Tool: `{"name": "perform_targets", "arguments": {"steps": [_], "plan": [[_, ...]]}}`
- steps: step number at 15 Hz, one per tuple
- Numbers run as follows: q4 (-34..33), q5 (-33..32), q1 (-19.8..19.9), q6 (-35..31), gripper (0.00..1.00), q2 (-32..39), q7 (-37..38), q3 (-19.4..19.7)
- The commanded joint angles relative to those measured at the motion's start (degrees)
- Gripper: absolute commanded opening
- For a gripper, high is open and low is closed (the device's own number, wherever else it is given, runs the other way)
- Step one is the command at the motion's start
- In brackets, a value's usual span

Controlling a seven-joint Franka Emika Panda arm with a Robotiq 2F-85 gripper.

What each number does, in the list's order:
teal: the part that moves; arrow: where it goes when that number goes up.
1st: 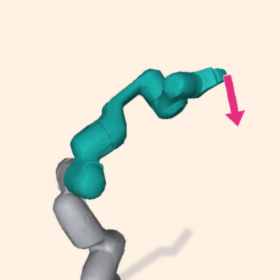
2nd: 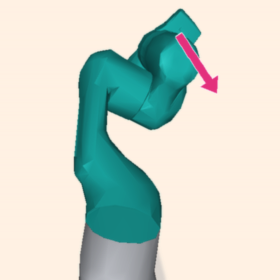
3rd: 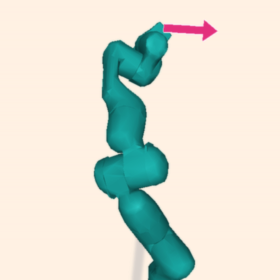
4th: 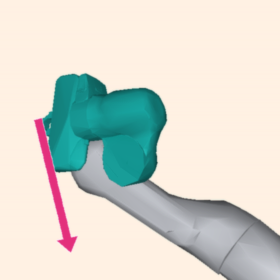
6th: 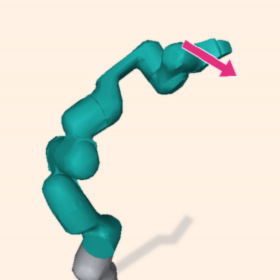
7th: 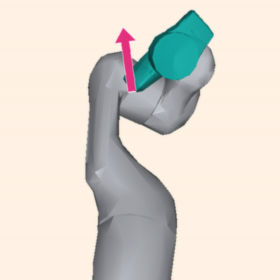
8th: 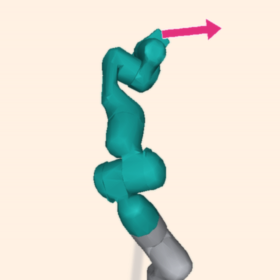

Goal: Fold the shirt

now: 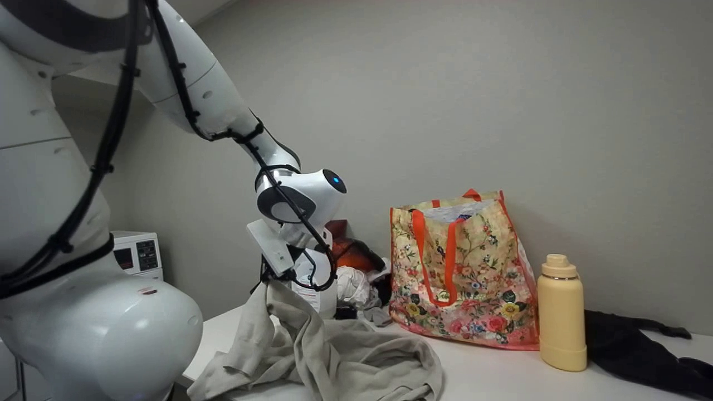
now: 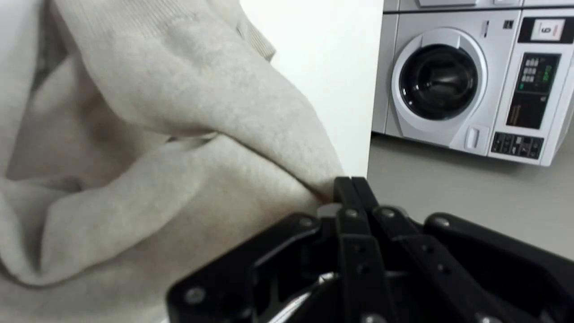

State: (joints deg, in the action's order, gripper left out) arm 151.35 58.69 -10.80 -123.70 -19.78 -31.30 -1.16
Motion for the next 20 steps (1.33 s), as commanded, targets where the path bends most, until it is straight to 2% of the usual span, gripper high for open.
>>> {"name": "perform_targets", "arguments": {"steps": [1,7,12,15,17,18,19,20], "plan": [[-6.6,7.1,0.0,-4.8,0.0,8.4,-0.6,-2.4],[-13.7,17.7,0.9,-16.1,0.0,18.2,-1.7,-4.6],[-19.0,25.5,1.7,-23.2,0.0,24.5,-2.7,-4.6],[-20.4,27.6,1.0,-27.4,0.0,26.6,-4.0,-3.9],[-19.5,25.4,0.7,-30.0,0.01,27.2,-5.1,-4.0],[-18.2,22.5,0.4,-30.8,0.26,26.9,-4.6,-4.0],[-16.7,20.0,0.1,-31.2,0.27,26.2,-4.6,-4.1],[-15.6,17.7,-0.2,-31.9,0.34,25.6,-4.3,-4.2]]}}
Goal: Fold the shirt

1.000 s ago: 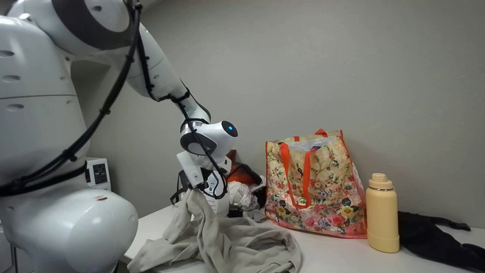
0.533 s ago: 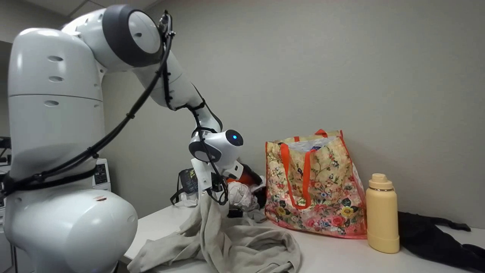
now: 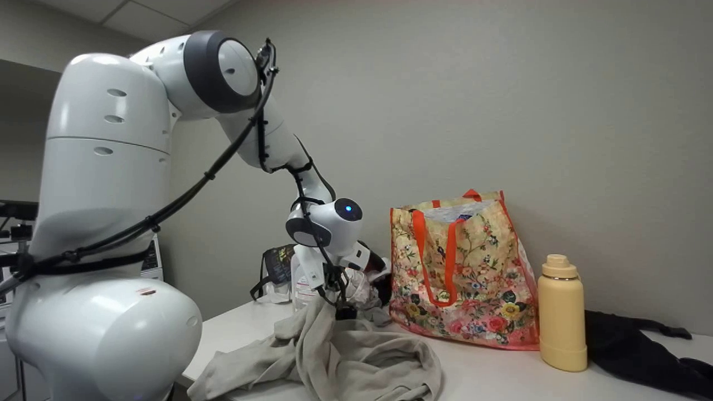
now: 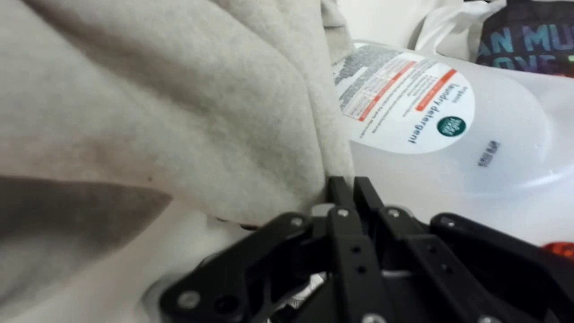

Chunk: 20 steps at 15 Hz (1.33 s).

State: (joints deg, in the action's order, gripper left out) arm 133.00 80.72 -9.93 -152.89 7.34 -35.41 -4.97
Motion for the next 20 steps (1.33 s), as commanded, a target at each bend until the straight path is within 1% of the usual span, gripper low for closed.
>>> {"name": "perform_targets", "arguments": {"steps": [1,2,4,5,6,7,9,13,15,17,20], "plan": [[4.1,-6.9,-1.4,-2.7,0.4,-2.5,0.3,-0.4],[5.7,-9.5,-1.9,-3.0,0.49,-3.7,0.7,-0.5],[7.9,-14.0,-2.8,-3.9,0.63,-5.7,1.1,-0.7],[8.8,-15.9,-3.1,-4.0,0.71,-6.9,1.2,-0.8],[9.8,-17.5,-3.3,-4.2,0.78,-8.3,1.4,-0.9],[10.6,-19.1,-3.5,-4.1,0.87,-9.6,1.6,-0.8],[12.1,-21.6,-3.3,-5.0,1.0,-12.1,2.0,-0.5],[14.7,-27.1,-0.5,-9.7,1.0,-14.1,2.1,1.7],[15.6,-30.1,1.8,-12.5,1.0,-13.1,1.2,3.6],[15.9,-31.6,3.9,-14.5,1.0,-11.8,-0.3,5.7],[16.4,-33.4,7.0,-16.0,1.0,-10.2,-1.8,8.9]]}}
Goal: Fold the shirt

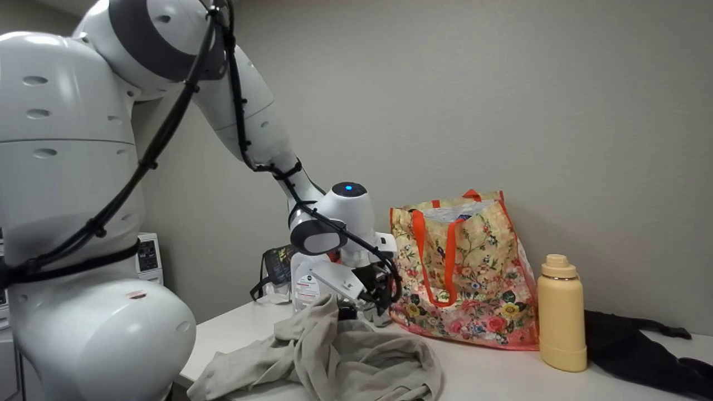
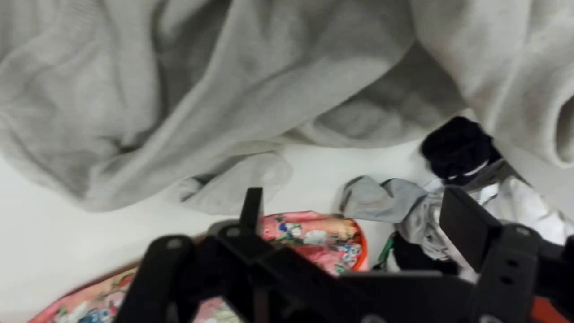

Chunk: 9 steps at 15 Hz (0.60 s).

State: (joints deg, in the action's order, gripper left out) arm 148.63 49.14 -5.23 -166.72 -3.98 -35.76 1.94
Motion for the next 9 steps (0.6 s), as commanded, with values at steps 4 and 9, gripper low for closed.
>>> {"name": "perform_targets", "arguments": {"steps": [4,9], "plan": [[1.8,-5.5,5.9,-1.5,1.0,2.9,-0.6,5.8],[2.3,-6.5,8.6,-1.0,1.0,6.0,-2.2,9.4]]}}
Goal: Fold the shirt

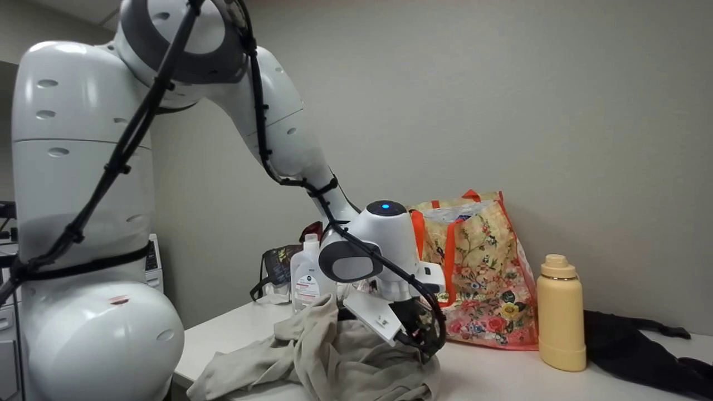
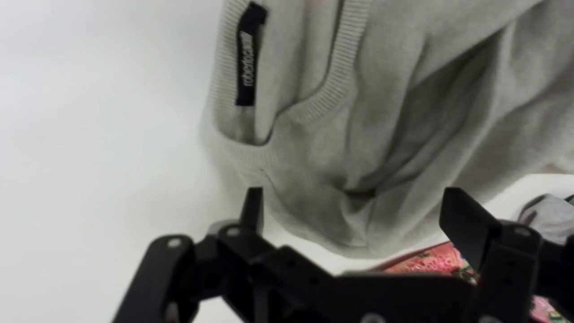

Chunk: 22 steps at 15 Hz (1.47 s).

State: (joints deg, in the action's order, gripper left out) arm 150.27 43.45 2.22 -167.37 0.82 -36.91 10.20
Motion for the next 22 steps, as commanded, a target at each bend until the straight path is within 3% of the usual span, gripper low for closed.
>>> {"name": "perform_targets", "arguments": {"steps": [1,5,15,16,17,22], "plan": [[0.7,-0.4,1.4,-0.3,1.0,2.0,-1.3,1.4],[0.6,0.4,2.0,0.4,1.0,4.9,-1.8,2.1],[-0.4,5.8,3.1,3.3,1.0,10.3,-3.6,-1.3],[-0.4,6.5,3.1,3.2,0.75,10.3,-4.1,-1.3],[-0.4,6.9,3.1,3.2,0.74,10.2,-4.5,-1.1],[-0.6,8.4,3.6,3.5,0.34,9.5,-5.3,-1.1]]}}
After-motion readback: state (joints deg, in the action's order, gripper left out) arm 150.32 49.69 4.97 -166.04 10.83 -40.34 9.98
